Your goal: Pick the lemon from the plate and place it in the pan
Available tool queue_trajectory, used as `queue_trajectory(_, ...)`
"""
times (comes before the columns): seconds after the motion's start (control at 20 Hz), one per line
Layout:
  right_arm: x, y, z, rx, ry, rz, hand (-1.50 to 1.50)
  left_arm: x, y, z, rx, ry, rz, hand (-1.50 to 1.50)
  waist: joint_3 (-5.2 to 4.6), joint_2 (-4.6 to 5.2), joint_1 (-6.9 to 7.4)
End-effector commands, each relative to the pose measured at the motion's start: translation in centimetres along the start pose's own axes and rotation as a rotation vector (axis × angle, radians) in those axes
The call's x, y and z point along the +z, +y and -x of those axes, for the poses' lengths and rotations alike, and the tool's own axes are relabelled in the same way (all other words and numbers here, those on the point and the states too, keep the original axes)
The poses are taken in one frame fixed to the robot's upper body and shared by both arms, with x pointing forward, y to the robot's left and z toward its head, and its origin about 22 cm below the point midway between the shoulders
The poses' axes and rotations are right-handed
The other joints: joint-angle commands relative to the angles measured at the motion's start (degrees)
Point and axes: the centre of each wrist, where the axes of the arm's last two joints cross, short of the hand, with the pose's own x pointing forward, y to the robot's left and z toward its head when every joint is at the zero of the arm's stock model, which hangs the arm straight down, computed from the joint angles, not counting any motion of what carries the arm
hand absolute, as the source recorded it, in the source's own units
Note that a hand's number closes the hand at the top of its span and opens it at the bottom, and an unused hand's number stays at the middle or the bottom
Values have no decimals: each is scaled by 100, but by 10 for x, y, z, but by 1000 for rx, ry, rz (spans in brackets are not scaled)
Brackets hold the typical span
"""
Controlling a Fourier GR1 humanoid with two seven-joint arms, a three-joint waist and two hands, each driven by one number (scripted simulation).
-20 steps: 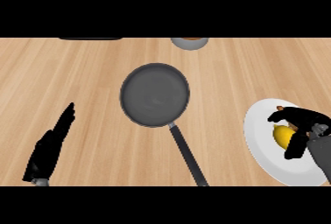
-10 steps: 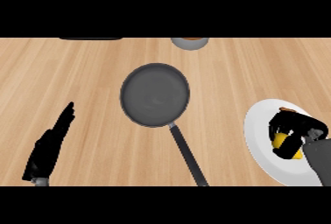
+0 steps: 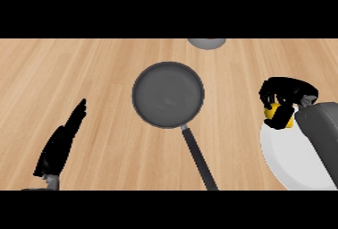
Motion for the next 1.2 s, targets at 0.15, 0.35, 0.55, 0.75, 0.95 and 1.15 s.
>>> queue_trajectory(0.15,6,-45,-2,71,-229,431,150,-1,8,-2,-11,-2,-1,0,11,-6,-47)
queue_trajectory(0.35,14,-74,-30,32,-455,736,150,-2,-2,-3,9,8,0,0,15,-14,-49)
queue_trajectory(0.55,7,-94,-40,74,-595,786,150,-7,10,-11,-21,18,-21,0,-4,-39,-132)
queue_trajectory(0.75,-17,-100,-109,-4,-689,745,150,2,6,-2,6,30,-32,0,-14,-69,-165)
queue_trajectory(0.95,-22,-107,-155,-58,-760,648,150,-16,5,10,4,49,-38,0,-20,-79,-277)
queue_trajectory(1.15,-46,-82,-197,-101,-760,590,150,7,7,14,4,20,-33,0,-19,-52,-130)
